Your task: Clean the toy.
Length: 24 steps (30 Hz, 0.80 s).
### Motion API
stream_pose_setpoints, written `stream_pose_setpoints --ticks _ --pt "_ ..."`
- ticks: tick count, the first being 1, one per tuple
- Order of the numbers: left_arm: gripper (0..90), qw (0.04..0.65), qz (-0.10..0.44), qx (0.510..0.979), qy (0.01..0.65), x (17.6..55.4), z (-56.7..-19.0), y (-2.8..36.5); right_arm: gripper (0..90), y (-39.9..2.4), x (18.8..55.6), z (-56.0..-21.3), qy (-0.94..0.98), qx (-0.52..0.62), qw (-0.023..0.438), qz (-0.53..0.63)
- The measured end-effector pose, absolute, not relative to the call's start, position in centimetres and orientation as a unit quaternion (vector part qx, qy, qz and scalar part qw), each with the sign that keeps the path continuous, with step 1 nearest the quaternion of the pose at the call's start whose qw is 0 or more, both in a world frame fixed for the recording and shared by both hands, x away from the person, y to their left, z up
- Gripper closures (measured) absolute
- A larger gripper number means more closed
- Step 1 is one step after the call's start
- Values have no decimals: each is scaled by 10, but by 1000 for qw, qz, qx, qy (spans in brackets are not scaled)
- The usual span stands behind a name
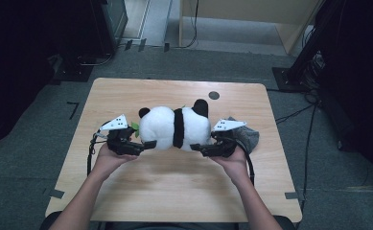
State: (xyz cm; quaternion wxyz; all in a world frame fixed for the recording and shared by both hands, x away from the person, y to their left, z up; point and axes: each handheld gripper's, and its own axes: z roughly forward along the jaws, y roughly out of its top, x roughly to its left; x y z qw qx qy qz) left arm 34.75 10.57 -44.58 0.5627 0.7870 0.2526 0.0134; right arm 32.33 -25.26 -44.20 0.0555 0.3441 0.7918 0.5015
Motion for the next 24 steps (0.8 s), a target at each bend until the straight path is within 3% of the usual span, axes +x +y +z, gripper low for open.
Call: stream_pose_setpoints --ticks 5,8,16,24 --pt "197 544 52 805 229 343 -451 102 352 -257 327 -445 779 376 8 502" --pt "203 541 29 805 242 345 -455 100 354 -260 328 -444 762 401 -3 508" --pt "260 524 -39 796 299 354 -464 97 293 -263 324 -441 755 406 26 514" --pt "253 518 -13 799 303 350 -466 97 273 -259 319 -441 758 418 34 499"
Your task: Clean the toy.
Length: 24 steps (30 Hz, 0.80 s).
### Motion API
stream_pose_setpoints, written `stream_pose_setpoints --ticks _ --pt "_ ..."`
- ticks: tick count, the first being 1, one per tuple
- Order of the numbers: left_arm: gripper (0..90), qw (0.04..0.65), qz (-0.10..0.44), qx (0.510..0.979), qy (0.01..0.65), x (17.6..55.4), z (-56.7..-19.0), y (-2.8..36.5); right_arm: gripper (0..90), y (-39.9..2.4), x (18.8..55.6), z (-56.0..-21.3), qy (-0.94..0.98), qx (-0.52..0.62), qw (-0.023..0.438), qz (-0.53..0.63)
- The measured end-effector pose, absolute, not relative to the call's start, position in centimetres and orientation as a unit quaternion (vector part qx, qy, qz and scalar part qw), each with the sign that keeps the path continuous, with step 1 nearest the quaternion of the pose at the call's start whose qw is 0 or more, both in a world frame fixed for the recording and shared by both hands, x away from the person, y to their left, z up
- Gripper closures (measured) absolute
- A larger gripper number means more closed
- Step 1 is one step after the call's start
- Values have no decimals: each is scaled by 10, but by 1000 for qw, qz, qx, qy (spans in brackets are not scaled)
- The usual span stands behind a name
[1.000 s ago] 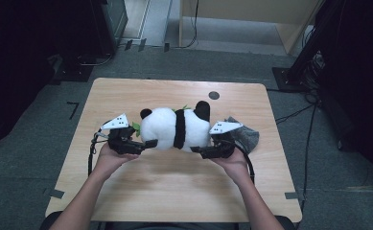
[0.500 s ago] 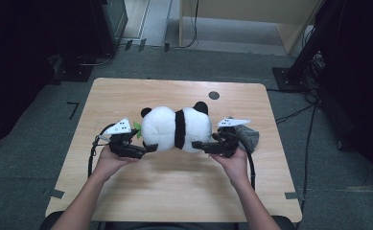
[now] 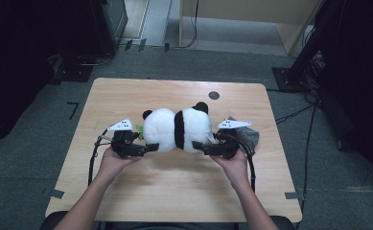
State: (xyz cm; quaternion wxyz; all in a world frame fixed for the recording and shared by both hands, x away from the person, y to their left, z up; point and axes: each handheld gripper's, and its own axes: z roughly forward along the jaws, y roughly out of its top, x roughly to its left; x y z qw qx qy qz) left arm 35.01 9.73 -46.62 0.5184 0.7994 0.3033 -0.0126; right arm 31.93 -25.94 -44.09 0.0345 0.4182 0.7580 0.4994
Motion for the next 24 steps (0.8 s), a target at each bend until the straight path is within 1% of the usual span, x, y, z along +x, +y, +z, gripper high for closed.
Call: stream_pose_setpoints --ticks 3,6,8,14,16,19,24 --pt "249 513 -6 801 309 348 -467 97 273 -259 318 -444 757 431 26 491" --pt "245 509 -9 799 320 345 -469 96 274 -259 319 -447 752 450 1 481" --pt "243 509 -3 799 321 343 -470 94 274 -261 318 -449 749 458 -4 479" --pt "242 481 12 815 323 347 -479 90 258 -260 319 -453 757 456 12 467" --pt "243 472 11 819 327 348 -482 88 257 -260 321 -459 760 456 11 462" --pt "243 476 2 812 336 351 -484 90 252 -262 323 -463 755 459 5 468" --pt "245 475 1 810 345 353 -485 91 224 -263 326 -464 759 446 13 474"
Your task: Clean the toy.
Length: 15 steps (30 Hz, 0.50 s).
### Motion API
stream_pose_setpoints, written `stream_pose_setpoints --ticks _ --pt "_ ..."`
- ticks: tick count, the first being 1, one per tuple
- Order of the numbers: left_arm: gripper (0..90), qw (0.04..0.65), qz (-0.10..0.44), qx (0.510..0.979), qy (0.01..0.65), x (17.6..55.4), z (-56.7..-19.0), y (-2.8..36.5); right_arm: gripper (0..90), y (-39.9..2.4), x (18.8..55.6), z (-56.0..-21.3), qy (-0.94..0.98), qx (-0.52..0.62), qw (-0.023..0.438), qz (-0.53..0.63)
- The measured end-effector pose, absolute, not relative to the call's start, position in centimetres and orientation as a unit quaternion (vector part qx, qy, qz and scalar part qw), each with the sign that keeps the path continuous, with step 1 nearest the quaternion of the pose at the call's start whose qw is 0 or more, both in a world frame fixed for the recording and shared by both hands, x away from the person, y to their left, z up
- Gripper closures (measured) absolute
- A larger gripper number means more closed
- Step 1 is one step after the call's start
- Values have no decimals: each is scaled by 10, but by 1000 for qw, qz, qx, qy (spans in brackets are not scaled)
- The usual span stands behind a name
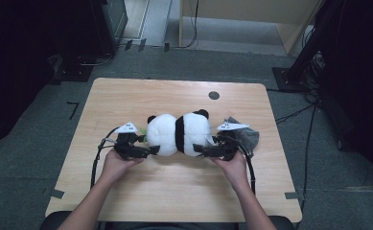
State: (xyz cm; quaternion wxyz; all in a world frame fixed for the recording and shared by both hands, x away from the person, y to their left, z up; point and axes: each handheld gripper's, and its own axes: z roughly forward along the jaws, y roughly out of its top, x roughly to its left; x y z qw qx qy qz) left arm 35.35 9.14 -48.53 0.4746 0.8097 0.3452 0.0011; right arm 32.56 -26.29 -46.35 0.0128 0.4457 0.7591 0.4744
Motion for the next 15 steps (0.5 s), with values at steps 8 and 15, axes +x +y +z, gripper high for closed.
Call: stream_pose_setpoints --ticks 8,15 --pt "256 480 6 804 352 354 -482 94 217 -267 322 -456 773 429 57 464" --pt "303 487 13 800 349 354 -481 93 237 -279 323 -453 766 426 72 475"
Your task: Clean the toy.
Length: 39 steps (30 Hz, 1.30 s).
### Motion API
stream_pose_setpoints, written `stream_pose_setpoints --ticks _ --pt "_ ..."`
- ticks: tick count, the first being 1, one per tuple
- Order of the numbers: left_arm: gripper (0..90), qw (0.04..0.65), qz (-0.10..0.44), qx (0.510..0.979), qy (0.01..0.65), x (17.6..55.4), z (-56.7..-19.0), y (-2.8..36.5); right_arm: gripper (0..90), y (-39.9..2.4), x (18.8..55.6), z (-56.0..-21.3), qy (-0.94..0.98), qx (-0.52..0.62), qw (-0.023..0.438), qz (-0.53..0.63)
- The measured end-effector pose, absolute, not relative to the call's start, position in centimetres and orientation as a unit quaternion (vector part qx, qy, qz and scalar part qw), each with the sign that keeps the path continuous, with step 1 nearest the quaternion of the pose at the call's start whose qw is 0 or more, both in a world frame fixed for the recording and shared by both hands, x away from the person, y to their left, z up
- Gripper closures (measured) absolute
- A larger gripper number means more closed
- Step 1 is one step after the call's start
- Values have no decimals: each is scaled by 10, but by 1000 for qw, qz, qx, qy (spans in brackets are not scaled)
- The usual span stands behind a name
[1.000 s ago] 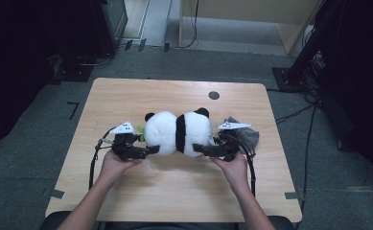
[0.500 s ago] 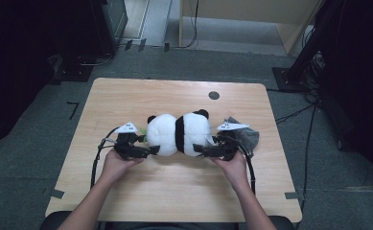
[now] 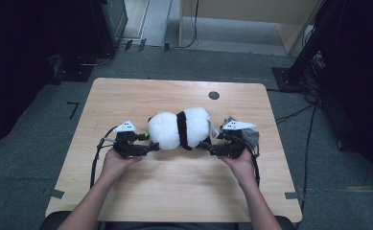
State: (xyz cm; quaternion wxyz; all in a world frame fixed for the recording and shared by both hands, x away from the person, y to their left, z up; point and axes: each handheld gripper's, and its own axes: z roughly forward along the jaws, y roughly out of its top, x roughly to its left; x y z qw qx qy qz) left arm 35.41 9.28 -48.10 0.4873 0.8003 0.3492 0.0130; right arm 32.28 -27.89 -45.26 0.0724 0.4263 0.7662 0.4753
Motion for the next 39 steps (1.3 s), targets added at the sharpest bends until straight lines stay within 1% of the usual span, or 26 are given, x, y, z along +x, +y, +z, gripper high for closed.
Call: stream_pose_setpoints --ticks 7,17,20,22,28,30,32,33,35,39 --pt "304 497 22 792 352 355 -472 97 274 -282 324 -453 768 421 81 476" --pt "289 505 57 796 329 361 -450 93 291 -299 317 -451 759 437 101 471" --pt "285 498 80 802 320 365 -445 87 302 -304 317 -452 757 439 111 470" --pt "285 500 81 803 316 369 -443 83 329 -308 318 -452 757 442 110 469" --pt "284 496 82 807 310 381 -445 77 341 -319 322 -454 750 454 125 464" --pt "275 491 86 811 308 382 -449 75 341 -322 322 -455 749 456 133 463" --pt "261 492 96 811 302 383 -452 75 341 -325 323 -458 747 457 153 457" --pt "249 494 98 810 300 384 -454 75 361 -326 323 -459 747 459 161 453" --pt "228 501 90 805 303 386 -458 77 378 -331 324 -461 746 464 165 448" --pt "161 508 68 797 318 392 -465 79 378 -341 328 -460 737 474 175 449"
